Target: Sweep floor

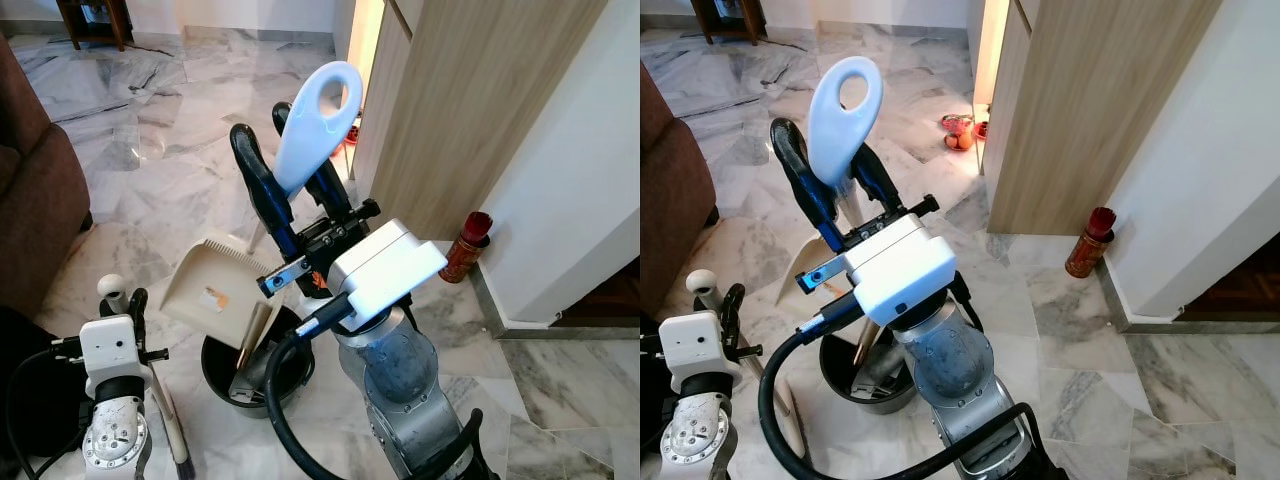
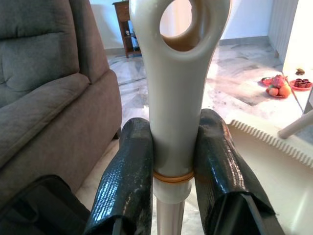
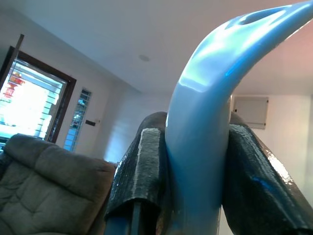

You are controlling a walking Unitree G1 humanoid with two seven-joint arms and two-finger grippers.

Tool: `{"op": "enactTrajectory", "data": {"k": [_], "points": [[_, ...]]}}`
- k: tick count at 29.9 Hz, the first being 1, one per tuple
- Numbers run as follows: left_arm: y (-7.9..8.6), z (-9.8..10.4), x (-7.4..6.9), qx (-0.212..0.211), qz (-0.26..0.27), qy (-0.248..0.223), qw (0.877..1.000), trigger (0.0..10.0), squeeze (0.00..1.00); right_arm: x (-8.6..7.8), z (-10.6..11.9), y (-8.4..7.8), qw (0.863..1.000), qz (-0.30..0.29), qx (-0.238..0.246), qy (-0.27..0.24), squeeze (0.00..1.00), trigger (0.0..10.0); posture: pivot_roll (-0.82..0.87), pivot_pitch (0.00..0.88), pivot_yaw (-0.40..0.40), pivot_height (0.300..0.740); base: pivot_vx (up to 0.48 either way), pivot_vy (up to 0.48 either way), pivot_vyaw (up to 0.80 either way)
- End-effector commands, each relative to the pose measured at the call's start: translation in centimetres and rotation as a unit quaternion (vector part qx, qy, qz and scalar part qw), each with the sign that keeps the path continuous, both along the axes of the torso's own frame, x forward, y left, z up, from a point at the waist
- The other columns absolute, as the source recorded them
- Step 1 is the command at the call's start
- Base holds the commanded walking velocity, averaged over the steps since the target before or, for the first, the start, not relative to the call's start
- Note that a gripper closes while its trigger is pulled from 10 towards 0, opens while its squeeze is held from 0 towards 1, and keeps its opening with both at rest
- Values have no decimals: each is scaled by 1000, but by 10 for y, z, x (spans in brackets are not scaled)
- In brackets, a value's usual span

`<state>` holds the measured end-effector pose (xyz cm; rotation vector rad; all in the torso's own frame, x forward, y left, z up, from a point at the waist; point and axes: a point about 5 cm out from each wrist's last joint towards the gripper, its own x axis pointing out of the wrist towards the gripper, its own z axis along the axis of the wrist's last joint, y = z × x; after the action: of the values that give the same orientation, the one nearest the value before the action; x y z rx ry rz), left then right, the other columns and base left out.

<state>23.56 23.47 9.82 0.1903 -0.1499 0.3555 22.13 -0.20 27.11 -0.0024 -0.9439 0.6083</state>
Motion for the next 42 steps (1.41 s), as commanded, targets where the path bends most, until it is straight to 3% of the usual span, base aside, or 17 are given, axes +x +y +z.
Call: {"op": "enactTrajectory", "data": {"k": [1,7,12,16,18,21,22,24,27,30,35,42], "points": [[-2,4,0,6,-6,-14,1000,10000,0,-12,16,-3,998,4,31,-50,0,10000,45,135,-59,740,0,0,0],[-3,3,0,6,-6,-13,1000,10000,0,-11,13,-2,999,5,28,-42,0,10000,45,135,-60,740,0,0,0],[-3,3,0,4,-8,-12,1000,10000,0,-1,9,-9,998,-42,14,-37,0,10000,43,135,-59,740,0,0,0],[-4,2,1,3,-11,-10,1000,10000,0,19,8,-29,991,-126,-7,-45,0,10000,42,134,-59,740,0,0,0],[-4,2,1,3,-12,-10,1000,10000,0,22,8,-32,989,-139,-10,-46,0,10000,43,134,-59,740,0,0,0],[-5,2,1,1,-13,-9,1000,10000,0,37,4,-53,977,-207,-23,-40,0,10000,42,133,-58,740,0,0,0],[-5,2,1,1,-13,-9,1000,10000,0,37,4,-53,977,-207,-23,-40,0,10000,42,133,-58,740,0,0,0],[-5,2,1,1,-15,-9,1000,10000,0,52,-4,-74,961,-277,-14,-5,0,10000,38,134,-56,740,0,0,0],[-5,1,1,1,-17,-8,1000,10000,0,63,-24,-97,943,-329,8,53,0,10000,41,135,-56,740,0,0,0],[-5,1,1,0,-18,-7,1000,10000,0,69,-40,-108,935,-339,26,101,0,10000,39,135,-55,740,0,0,0],[-7,-2,0,-3,-25,-2,1000,10000,0,77,-80,-137,905,-377,49,193,0,10000,40,129,-51,740,0,0,0],[-9,-2,1,-6,-35,2,999,10000,0,79,-105,-154,887,-403,28,225,0,10000,37,127,-49,740,0,0,0]]}}
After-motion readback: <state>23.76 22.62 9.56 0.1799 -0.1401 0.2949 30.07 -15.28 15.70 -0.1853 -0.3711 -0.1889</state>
